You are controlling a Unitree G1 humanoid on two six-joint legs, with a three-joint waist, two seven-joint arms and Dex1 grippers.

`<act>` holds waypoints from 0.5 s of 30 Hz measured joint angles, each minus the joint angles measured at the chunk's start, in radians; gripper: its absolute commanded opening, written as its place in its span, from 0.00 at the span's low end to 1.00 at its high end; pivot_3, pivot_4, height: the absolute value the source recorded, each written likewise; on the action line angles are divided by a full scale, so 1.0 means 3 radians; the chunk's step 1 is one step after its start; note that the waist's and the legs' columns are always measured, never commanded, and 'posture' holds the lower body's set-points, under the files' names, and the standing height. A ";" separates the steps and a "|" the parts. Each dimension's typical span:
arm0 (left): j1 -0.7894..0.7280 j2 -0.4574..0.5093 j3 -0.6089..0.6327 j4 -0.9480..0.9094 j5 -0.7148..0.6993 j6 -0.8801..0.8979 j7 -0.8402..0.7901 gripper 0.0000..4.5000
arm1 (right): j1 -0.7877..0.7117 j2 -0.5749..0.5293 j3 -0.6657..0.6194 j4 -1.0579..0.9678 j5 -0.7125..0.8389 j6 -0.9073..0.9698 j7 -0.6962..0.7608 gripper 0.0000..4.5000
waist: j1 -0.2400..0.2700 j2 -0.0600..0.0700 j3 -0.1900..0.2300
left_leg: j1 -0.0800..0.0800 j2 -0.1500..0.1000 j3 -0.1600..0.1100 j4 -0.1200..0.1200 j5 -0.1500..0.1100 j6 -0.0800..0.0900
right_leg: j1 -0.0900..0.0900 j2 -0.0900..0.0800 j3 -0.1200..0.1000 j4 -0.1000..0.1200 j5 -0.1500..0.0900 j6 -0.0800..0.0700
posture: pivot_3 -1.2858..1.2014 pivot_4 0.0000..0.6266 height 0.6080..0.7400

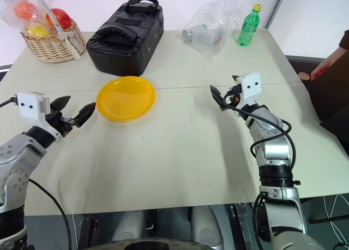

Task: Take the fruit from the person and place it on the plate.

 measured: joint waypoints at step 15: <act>-0.0001 -0.0010 -0.0004 0.0000 0.0040 -0.0008 0.0002 1.00 | -0.0019 0.0012 0.0046 0.0071 -0.0002 -0.0043 0.0001 0.99 | -0.0001 0.0000 0.0000 | 0.0000 0.0000 0.0000 0.0000 0.0000 0.0000 | 0.0000 0.0000 0.0000 0.0000 0.0000 0.0000 | 0.52 0.24 1.00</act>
